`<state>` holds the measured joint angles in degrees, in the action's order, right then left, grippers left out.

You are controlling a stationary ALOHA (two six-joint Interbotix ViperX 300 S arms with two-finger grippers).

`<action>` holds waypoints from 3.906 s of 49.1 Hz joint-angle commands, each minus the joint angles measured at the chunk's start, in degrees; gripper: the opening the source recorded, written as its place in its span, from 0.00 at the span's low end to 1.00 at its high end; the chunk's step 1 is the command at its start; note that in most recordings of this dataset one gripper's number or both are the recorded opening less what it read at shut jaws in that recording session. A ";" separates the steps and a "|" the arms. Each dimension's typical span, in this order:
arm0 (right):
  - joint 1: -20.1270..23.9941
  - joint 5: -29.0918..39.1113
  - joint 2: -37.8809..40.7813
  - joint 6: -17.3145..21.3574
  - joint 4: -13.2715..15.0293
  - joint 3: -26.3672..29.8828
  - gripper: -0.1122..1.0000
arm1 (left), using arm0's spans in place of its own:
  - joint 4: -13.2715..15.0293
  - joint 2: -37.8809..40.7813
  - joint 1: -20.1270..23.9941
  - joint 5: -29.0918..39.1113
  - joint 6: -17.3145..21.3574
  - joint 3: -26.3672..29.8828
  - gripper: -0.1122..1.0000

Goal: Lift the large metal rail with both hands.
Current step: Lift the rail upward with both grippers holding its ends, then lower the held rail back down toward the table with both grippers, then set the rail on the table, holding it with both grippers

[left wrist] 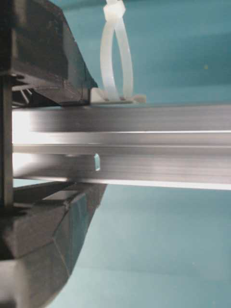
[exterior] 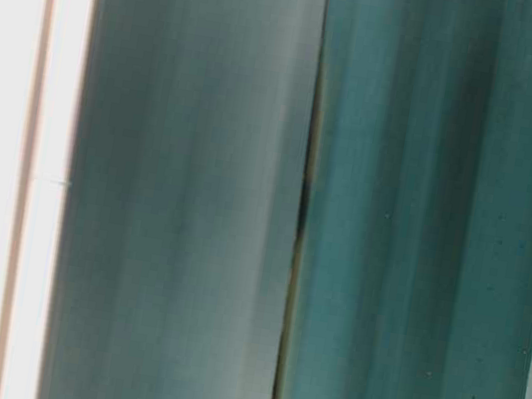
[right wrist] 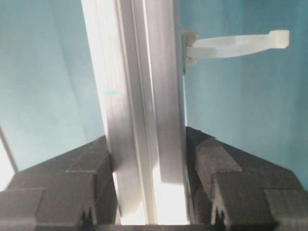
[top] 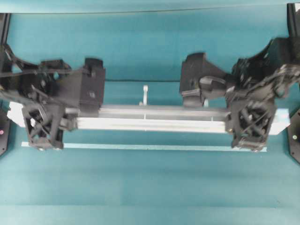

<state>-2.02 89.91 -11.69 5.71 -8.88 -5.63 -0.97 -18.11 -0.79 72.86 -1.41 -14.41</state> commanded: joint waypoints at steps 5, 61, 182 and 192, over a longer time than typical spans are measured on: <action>-0.70 3.16 -0.79 1.76 -0.44 5.36 0.46 | -0.35 -0.79 0.62 2.20 -0.09 6.33 0.43; -0.70 9.40 -0.53 4.57 1.14 20.39 0.46 | -0.53 6.15 1.67 17.58 2.29 28.92 0.43; 1.05 -50.89 10.02 -1.76 8.35 -34.63 0.46 | -0.35 16.26 2.37 -39.90 1.32 -24.26 0.43; 1.41 -51.77 11.25 -1.76 8.35 -34.72 0.46 | -0.53 17.05 2.02 -40.25 -0.70 -24.26 0.43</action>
<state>-0.97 39.11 -0.70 4.31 -0.62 -40.78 -1.49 -0.70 1.49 33.49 -1.23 -39.38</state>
